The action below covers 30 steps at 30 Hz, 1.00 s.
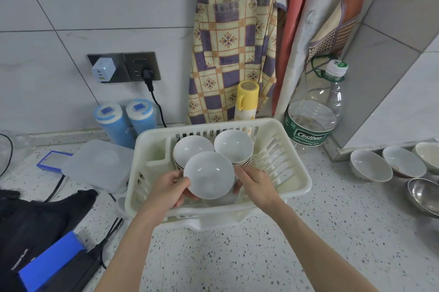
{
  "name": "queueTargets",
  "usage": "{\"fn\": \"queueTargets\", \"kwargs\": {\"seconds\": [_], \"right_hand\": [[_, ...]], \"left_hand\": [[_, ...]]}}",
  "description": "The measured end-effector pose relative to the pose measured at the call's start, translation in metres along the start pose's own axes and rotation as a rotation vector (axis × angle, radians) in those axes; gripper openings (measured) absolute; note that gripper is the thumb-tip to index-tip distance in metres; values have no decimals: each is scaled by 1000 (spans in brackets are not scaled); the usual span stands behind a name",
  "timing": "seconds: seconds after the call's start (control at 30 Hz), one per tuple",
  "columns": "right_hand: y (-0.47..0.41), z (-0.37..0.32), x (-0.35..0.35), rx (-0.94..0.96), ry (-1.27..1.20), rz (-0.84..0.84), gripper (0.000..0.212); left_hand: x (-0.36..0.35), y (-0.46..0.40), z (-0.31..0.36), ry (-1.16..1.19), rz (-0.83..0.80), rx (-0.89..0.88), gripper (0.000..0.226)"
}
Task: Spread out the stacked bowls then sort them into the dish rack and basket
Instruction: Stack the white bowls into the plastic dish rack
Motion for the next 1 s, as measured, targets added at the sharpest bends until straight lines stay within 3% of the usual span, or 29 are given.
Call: {"fn": "queueTargets", "kwargs": {"seconds": [0.1,0.23,0.37,0.7,1.0], "right_hand": [[-4,4,-1,-18,61,9,15],[-10,11,-3,-91,103,86,19],[-18,12,0,-181,19,81,23],[-25,11,-6,-270,153,62,31],[-24,8,-12,-317,437,66,16]], "left_hand": [[-7,-3,4,-46,-62,41,21],[-17,-6,7,-80,-102,76,15],[-21,-11,5,-94,-140,120,16],[-23,-23,-3,-208,-151,235,18],[-23,-26,-8,-278,-168,212,11]]}}
Point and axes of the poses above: each hand's wrist, its own y-axis away from the middle knuckle, its own x-axis out of the back of the hand, z = x × y, the point moved 1 cm from there along -y, towards the middle knuckle, and after that the axes turned 6 degrees about -x, right-handed, at the moved point
